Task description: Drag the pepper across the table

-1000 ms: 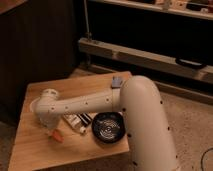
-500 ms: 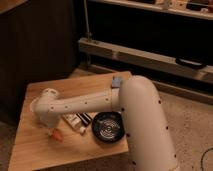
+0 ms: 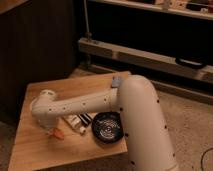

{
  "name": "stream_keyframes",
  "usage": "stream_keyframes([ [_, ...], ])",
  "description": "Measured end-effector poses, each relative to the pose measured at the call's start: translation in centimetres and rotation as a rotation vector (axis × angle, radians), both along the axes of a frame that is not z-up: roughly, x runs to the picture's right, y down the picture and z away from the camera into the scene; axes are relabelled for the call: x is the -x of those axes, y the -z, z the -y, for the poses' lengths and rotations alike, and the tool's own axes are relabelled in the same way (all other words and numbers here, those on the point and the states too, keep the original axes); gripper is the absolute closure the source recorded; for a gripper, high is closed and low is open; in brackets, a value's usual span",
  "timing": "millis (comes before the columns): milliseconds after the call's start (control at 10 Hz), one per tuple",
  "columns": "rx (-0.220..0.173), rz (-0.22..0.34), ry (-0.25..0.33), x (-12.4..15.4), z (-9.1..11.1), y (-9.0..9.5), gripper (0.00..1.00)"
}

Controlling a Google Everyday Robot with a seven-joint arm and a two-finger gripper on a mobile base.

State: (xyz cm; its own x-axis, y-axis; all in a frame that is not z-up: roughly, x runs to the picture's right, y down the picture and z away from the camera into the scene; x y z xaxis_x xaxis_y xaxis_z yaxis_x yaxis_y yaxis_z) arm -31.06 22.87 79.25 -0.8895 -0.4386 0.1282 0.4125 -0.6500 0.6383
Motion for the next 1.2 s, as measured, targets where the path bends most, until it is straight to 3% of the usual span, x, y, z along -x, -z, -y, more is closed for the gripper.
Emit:
stream_keyframes([
  [300, 0.005, -0.001, 0.003, -0.1, -0.1, 0.2, 0.69],
  [700, 0.02, 0.052, 0.089, 1.6, -2.9, 2.2, 0.69],
  [1000, 0.02, 0.053, 0.087, 1.6, -2.7, 2.3, 0.69],
  [1200, 0.013, 0.07, 0.134, 1.9, -3.4, 3.1, 0.69],
])
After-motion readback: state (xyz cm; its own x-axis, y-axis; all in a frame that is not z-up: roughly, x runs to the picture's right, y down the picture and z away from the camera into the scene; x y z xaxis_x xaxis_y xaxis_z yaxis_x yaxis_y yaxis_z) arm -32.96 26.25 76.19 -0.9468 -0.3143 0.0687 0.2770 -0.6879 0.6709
